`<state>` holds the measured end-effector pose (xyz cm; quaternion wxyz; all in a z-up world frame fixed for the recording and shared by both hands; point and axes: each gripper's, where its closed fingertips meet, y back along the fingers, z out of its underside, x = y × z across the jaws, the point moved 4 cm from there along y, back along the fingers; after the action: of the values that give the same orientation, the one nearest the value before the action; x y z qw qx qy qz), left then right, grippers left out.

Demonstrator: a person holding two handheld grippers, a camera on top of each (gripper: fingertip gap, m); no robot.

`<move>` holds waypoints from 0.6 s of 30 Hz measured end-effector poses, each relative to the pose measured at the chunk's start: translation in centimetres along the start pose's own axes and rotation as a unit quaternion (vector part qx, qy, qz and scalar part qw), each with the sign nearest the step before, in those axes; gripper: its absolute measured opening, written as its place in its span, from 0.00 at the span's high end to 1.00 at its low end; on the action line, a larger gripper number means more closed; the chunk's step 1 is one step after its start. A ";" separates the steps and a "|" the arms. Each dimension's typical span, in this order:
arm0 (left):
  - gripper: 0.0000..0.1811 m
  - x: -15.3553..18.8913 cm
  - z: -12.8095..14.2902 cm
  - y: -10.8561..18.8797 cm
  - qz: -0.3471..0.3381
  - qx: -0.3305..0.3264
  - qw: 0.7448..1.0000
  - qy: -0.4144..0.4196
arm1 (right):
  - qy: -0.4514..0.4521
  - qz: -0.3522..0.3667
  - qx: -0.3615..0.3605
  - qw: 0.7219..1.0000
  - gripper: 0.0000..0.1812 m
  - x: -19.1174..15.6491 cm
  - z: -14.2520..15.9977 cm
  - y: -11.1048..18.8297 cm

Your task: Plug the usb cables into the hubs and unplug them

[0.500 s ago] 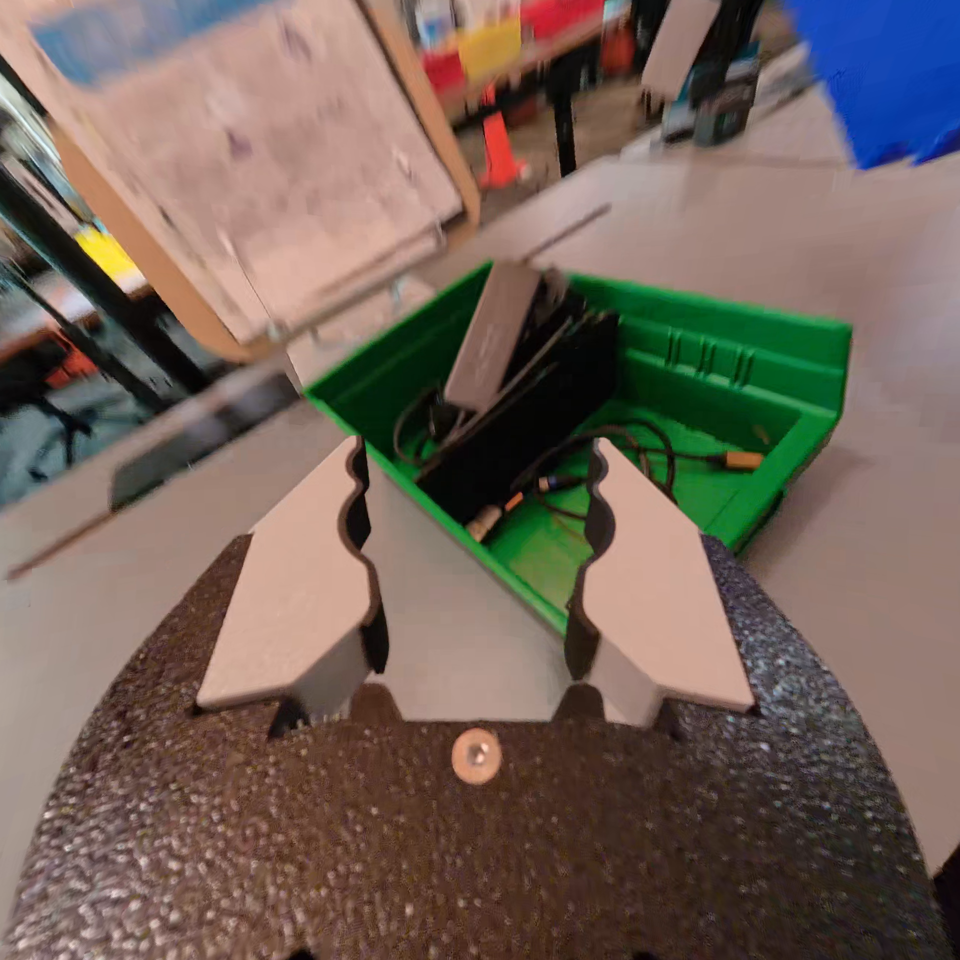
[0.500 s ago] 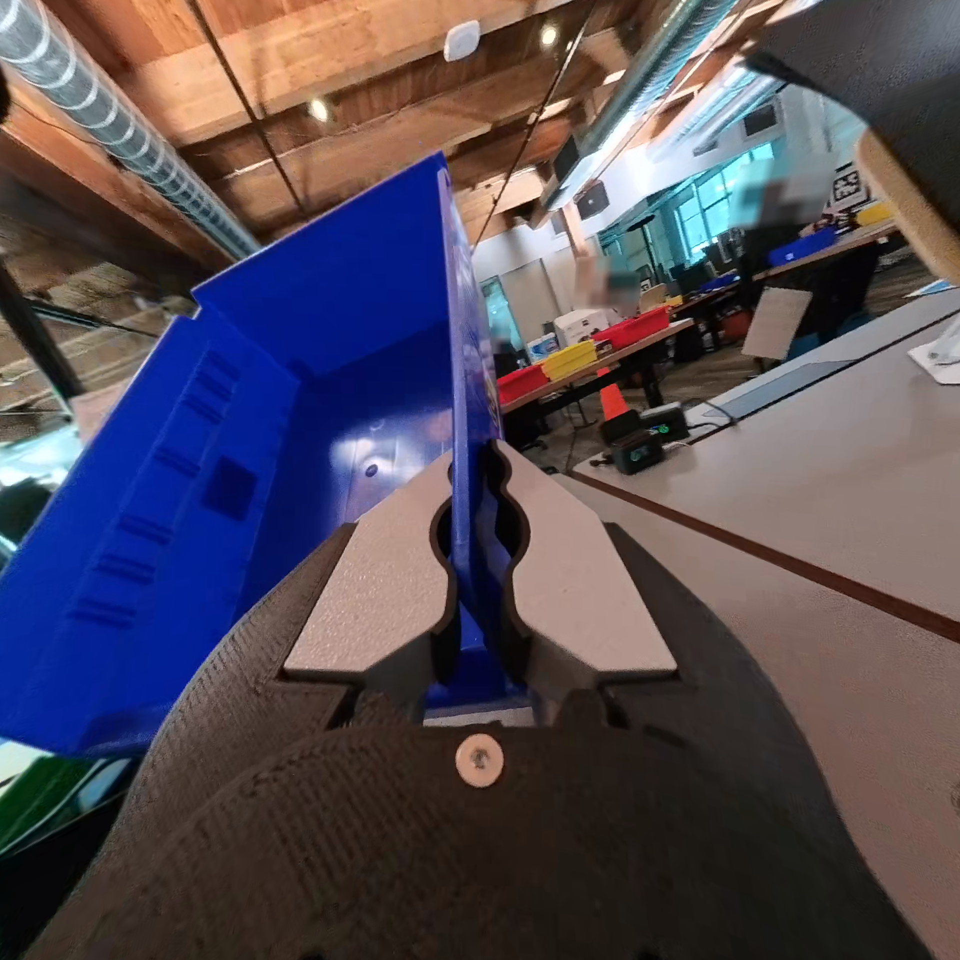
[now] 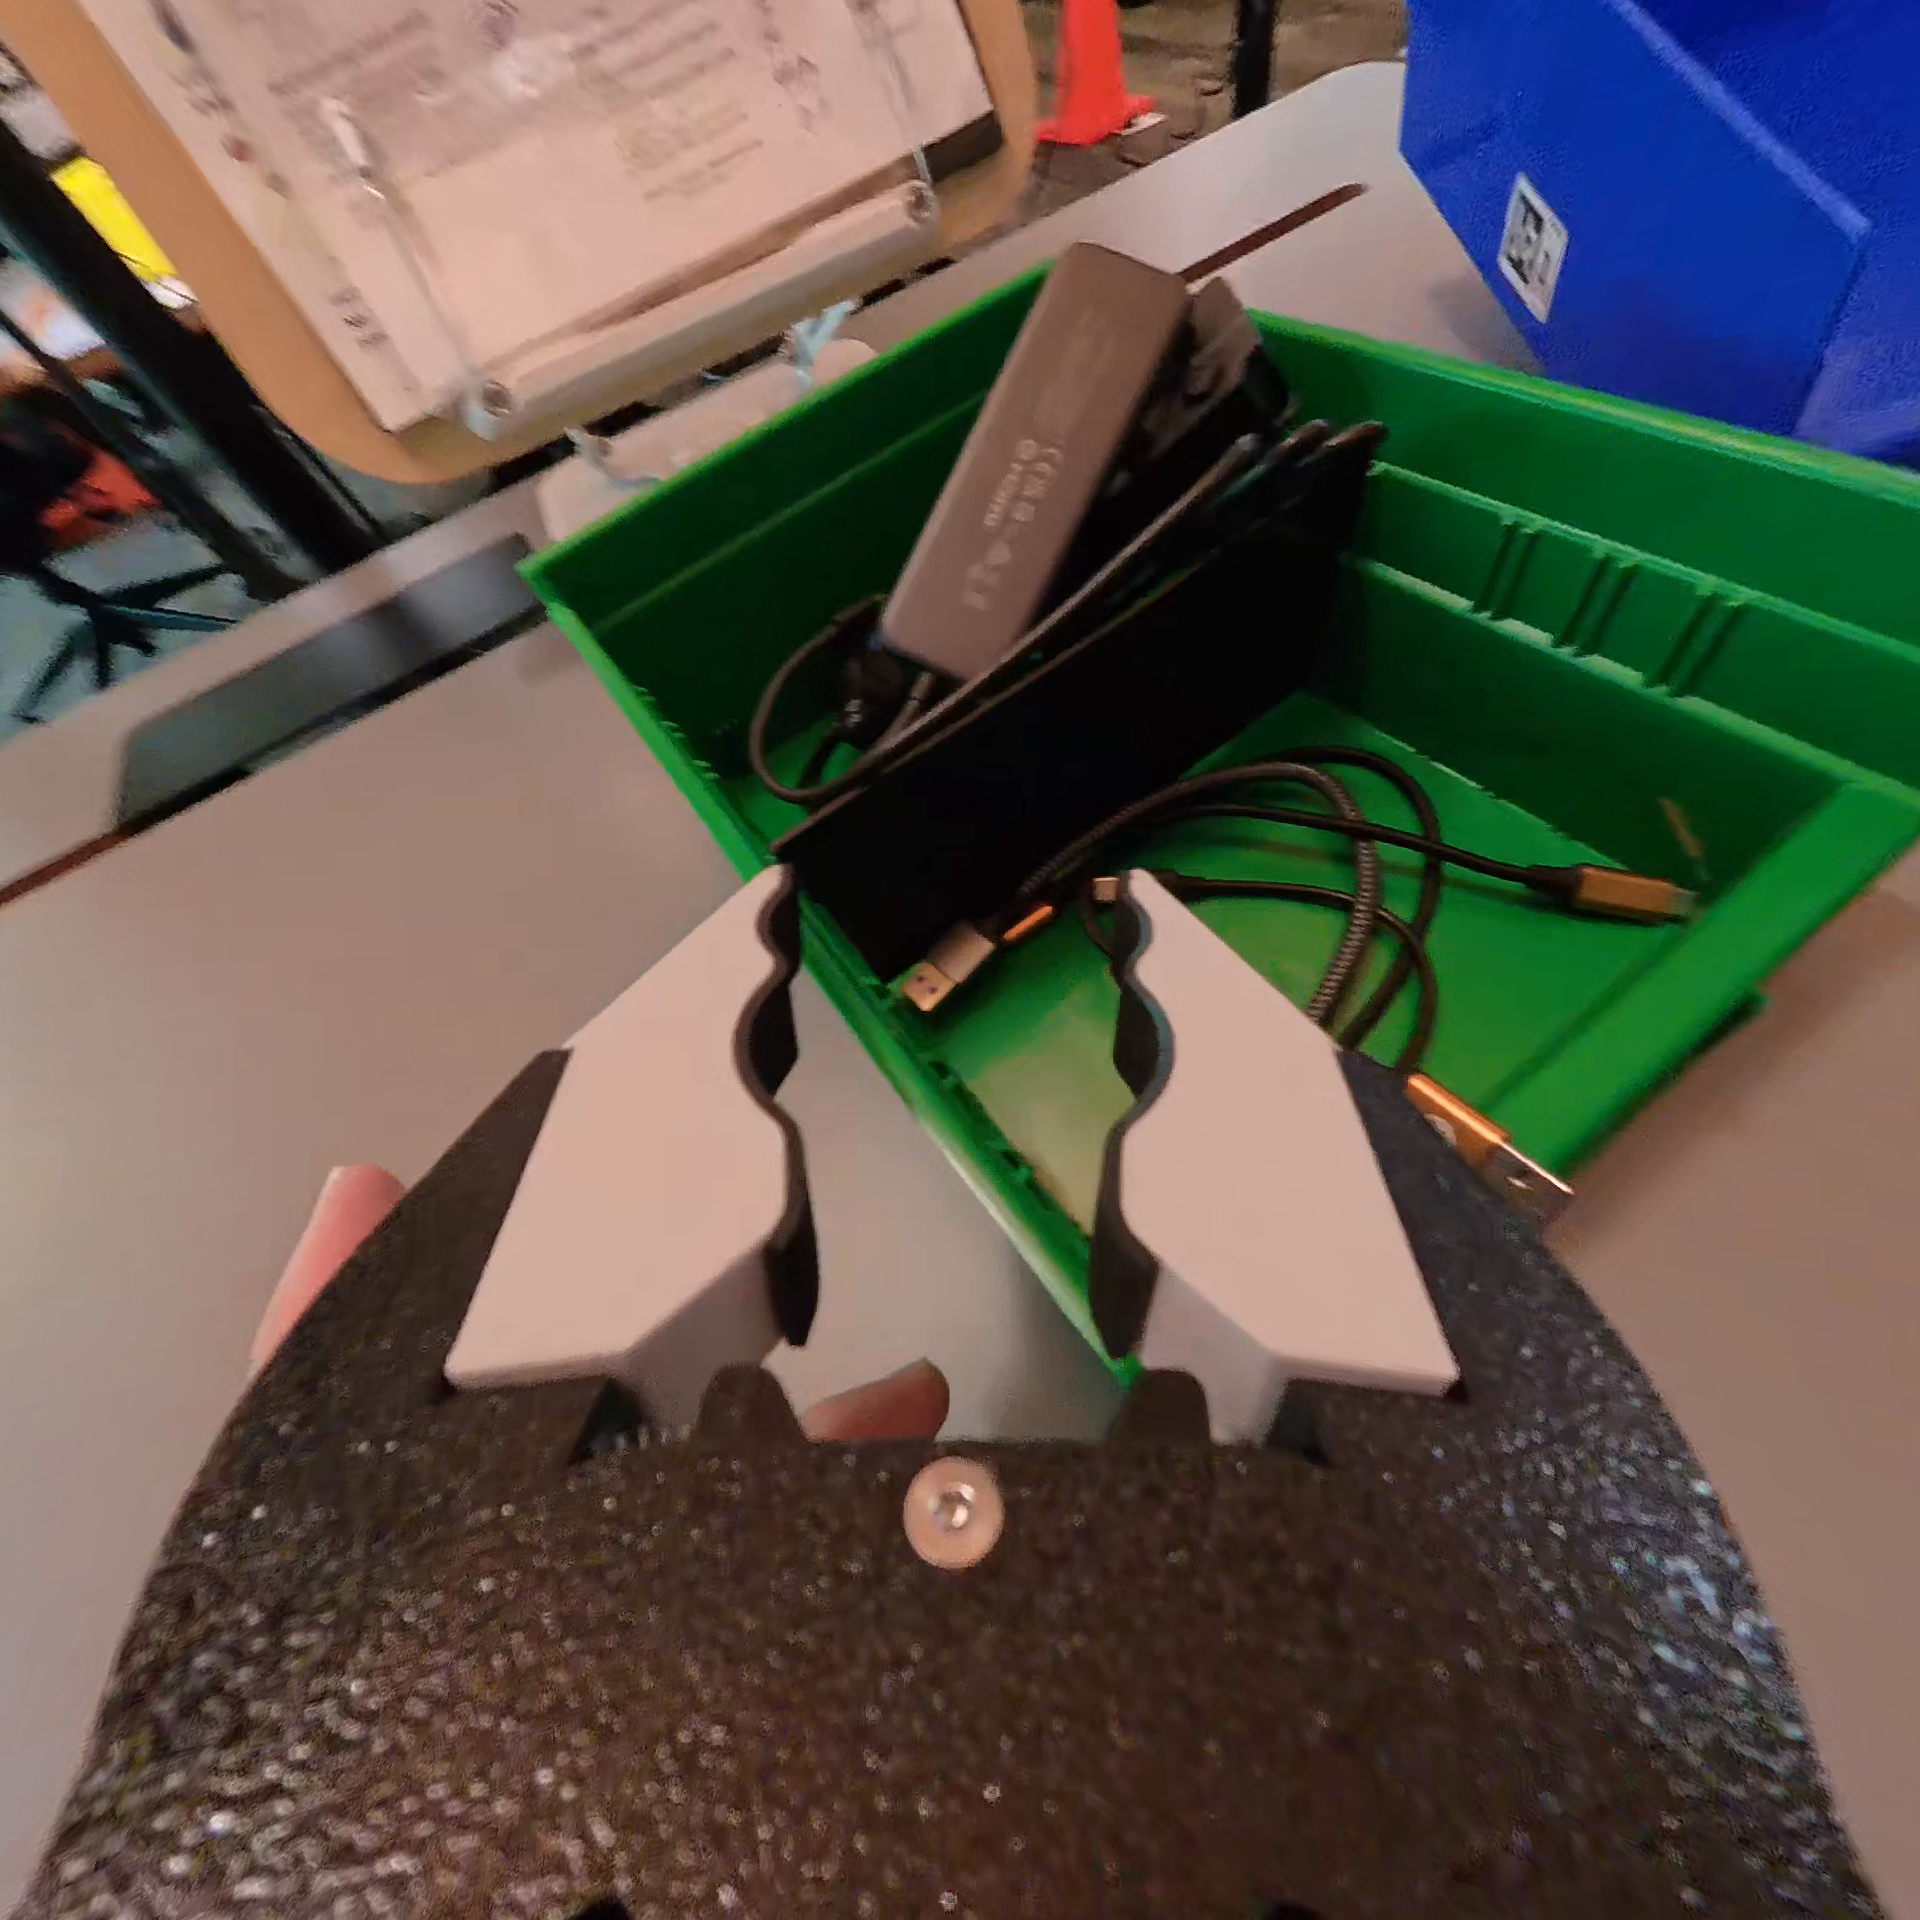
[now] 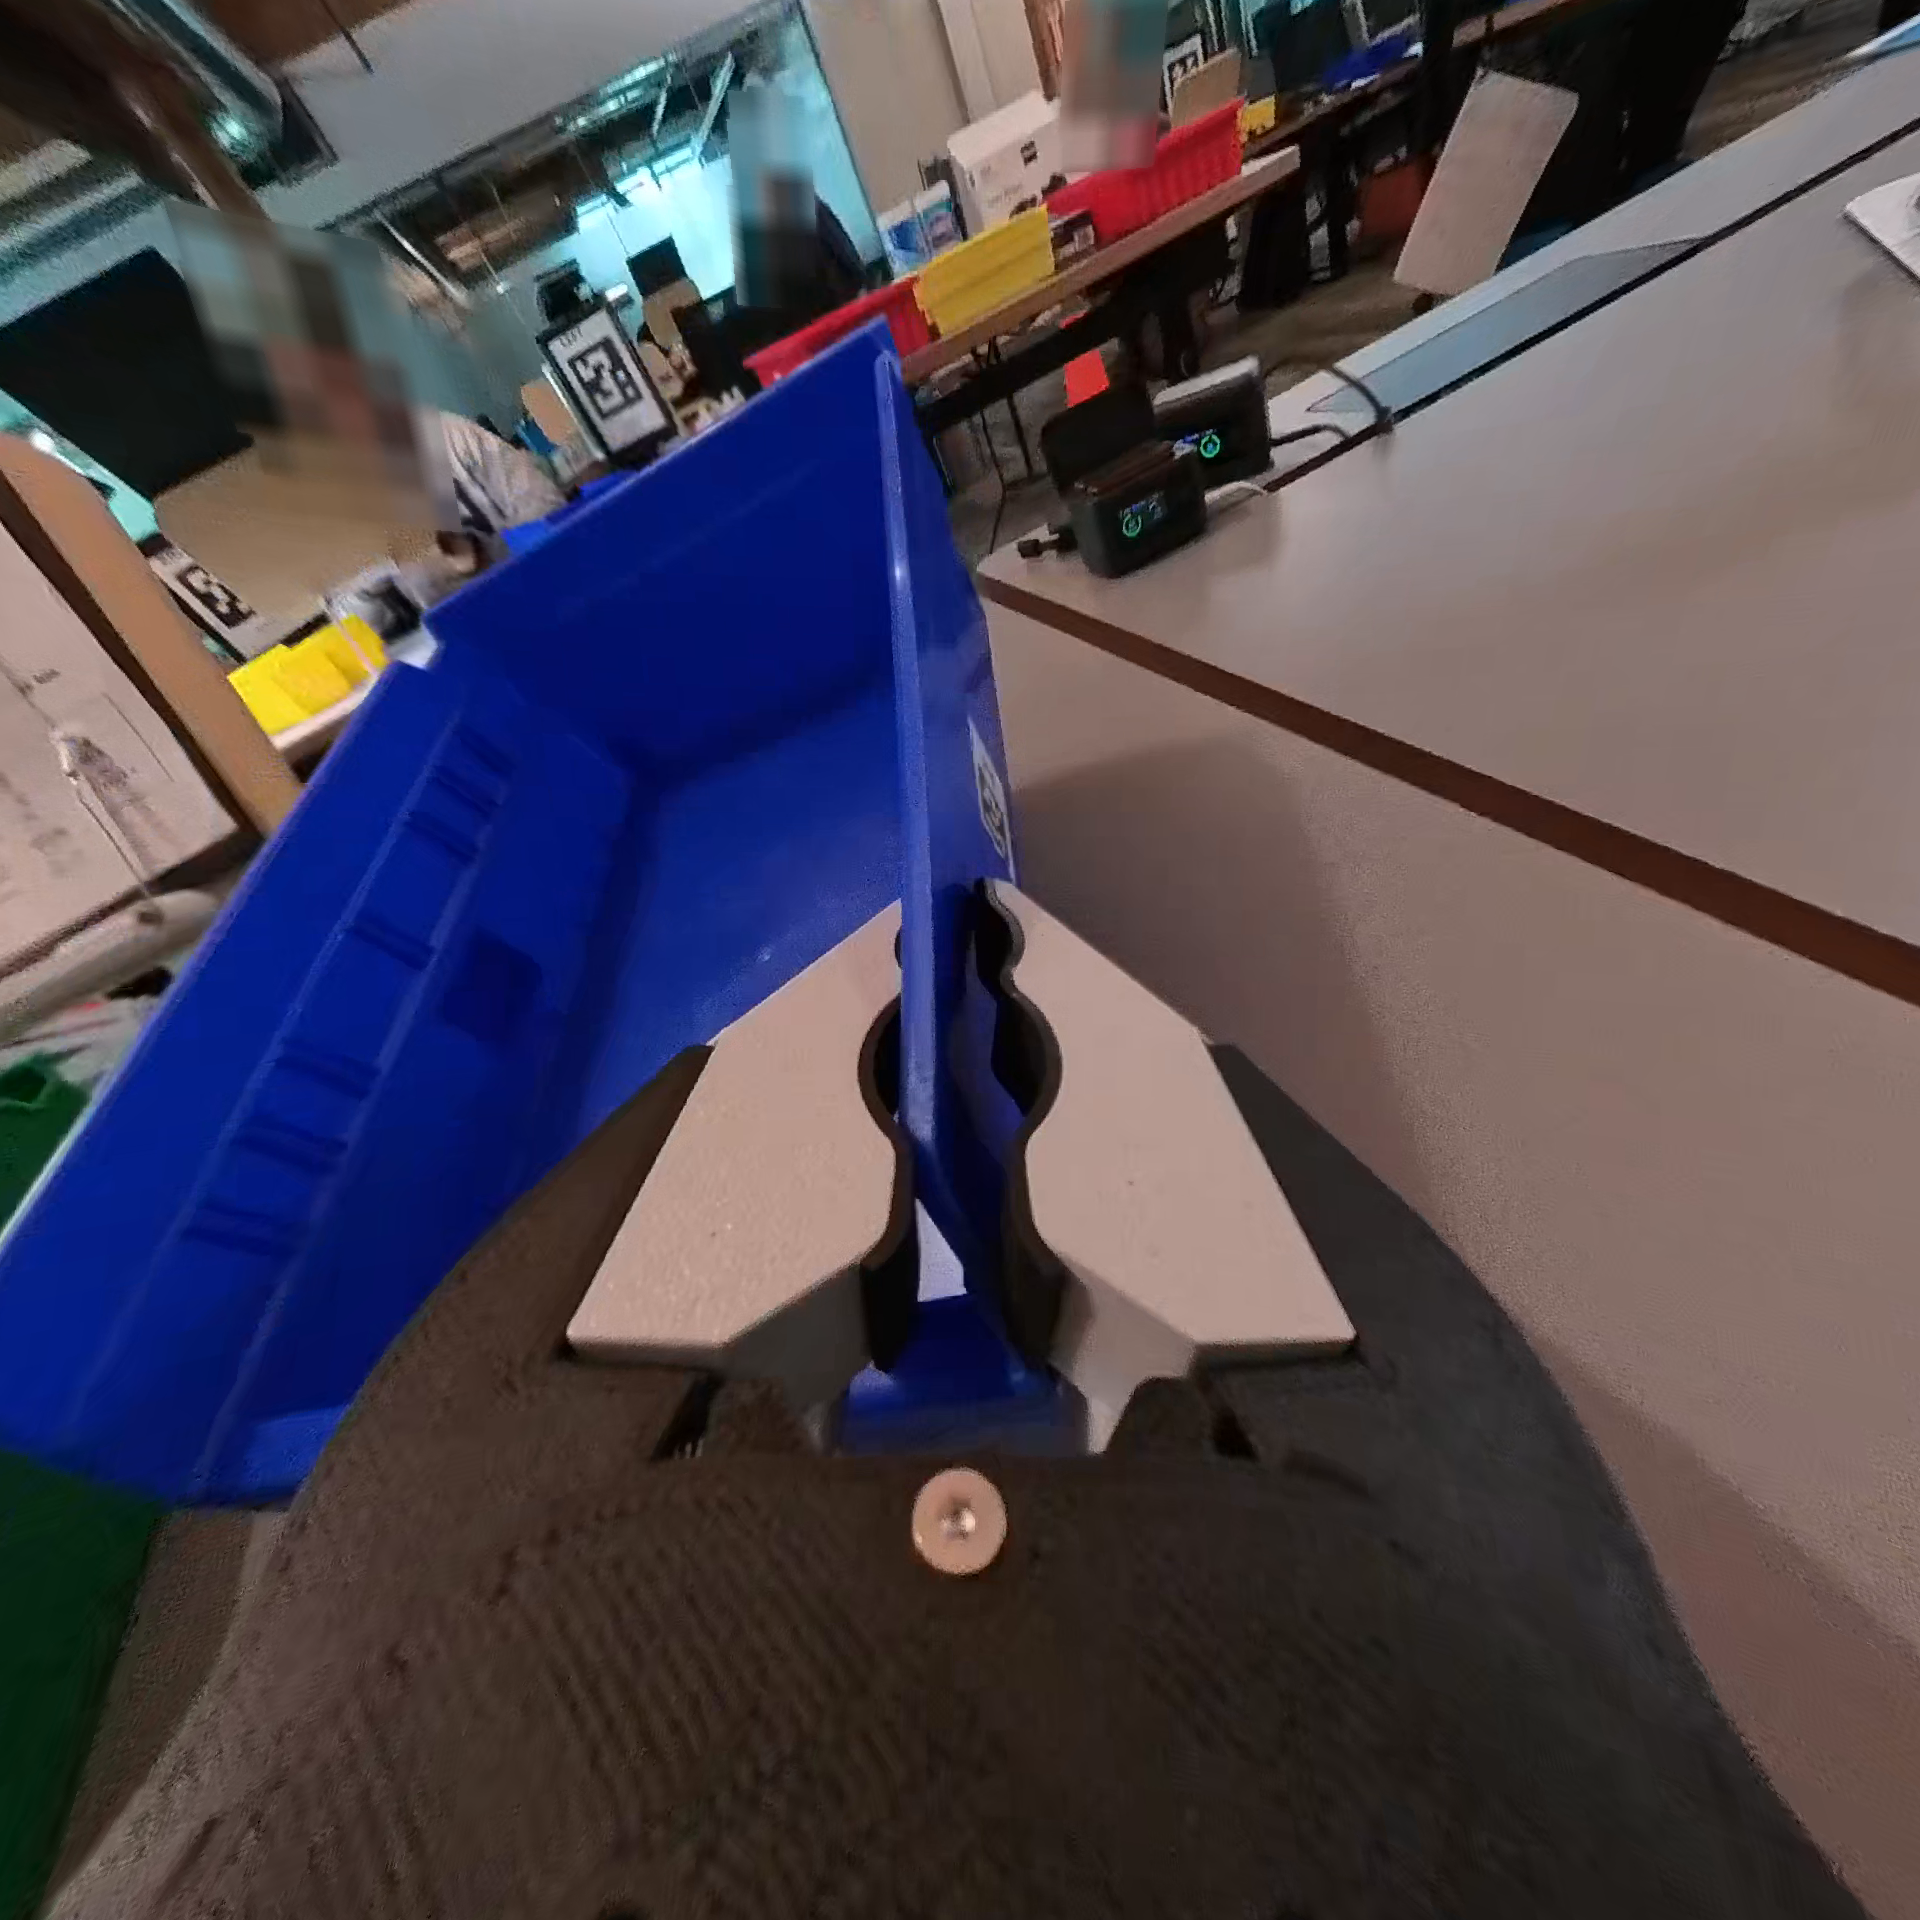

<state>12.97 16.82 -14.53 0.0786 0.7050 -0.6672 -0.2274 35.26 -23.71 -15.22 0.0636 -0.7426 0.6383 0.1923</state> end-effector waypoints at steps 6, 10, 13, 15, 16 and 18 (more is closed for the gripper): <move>0.62 -0.5 1.0 -0.6 -0.007 -0.025 1.000 0.006 | 0.000 -0.002 -0.044 0.999 0.97 -1.0 2.0 -2.1; 0.63 -0.7 2.3 -1.5 -0.008 -0.046 0.999 0.012 | -0.010 -0.002 -0.065 0.998 0.98 -1.2 2.6 -3.7; 0.73 -1.8 2.8 -1.9 -0.039 -0.039 0.998 0.002 | 0.010 0.003 -0.059 0.998 0.98 -1.1 2.3 -4.3; 0.78 -3.0 2.9 -2.0 -0.040 -0.030 0.999 0.007 | 0.023 -0.002 -0.060 0.998 0.98 -1.1 2.3 -4.6; 0.82 -3.8 2.9 -2.0 -0.039 -0.029 0.999 0.018 | 0.039 -0.004 -0.055 0.998 0.98 -1.1 2.2 -4.4; 0.90 -6.0 3.3 -2.0 -0.039 -0.026 0.998 0.035 | 0.081 0.006 -0.038 0.996 0.92 -1.0 1.5 -4.0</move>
<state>13.33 23.53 -16.99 0.1110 0.7359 -0.6296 -0.2230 38.70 -21.59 -16.87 -0.0179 -0.7537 0.6381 0.1561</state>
